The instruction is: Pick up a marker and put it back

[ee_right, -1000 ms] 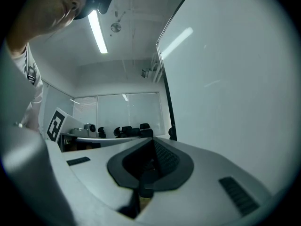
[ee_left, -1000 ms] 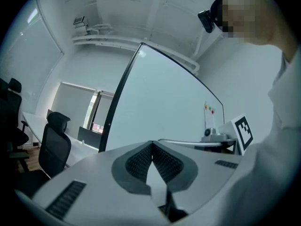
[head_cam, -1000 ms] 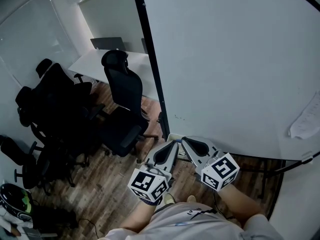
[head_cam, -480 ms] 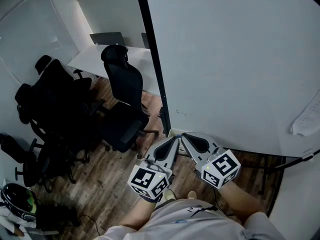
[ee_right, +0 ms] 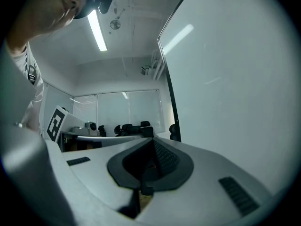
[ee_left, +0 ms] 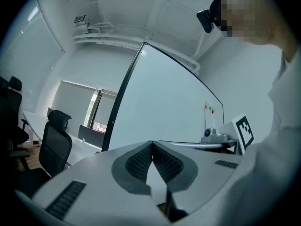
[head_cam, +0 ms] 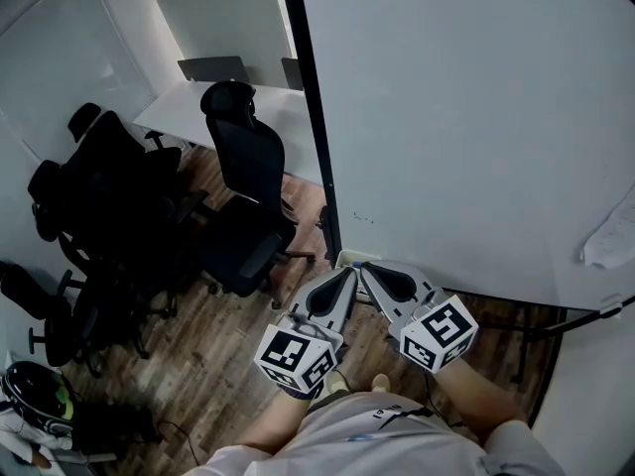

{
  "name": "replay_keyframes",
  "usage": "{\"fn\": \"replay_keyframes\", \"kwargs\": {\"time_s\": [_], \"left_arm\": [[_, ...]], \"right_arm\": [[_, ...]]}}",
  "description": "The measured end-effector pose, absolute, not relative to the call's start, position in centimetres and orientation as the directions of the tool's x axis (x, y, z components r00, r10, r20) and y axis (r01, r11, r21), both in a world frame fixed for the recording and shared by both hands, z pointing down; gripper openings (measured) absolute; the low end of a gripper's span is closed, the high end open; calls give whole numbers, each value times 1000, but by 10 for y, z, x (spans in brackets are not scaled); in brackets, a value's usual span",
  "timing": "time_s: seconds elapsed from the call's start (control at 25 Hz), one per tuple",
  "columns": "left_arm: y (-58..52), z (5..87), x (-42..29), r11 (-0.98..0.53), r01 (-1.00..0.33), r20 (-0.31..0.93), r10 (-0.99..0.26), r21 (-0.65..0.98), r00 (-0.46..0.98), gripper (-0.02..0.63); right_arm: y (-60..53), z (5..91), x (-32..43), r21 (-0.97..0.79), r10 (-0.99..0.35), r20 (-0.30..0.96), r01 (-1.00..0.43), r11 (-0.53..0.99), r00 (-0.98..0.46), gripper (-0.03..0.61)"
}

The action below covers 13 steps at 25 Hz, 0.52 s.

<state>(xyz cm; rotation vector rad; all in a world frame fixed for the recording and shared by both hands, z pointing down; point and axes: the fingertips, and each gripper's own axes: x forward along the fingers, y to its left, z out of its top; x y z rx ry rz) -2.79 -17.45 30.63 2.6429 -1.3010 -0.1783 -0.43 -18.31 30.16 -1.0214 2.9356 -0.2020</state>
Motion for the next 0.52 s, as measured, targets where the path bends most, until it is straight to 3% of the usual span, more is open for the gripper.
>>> {"fn": "replay_keyframes", "kwargs": {"time_s": [0.52], "left_arm": [[-176,312,-34,-594,-771,-19,-795,230,607,11]], "right_arm": [[-184,308,-10,-131,-622,33,-621,773,-782,12]]}}
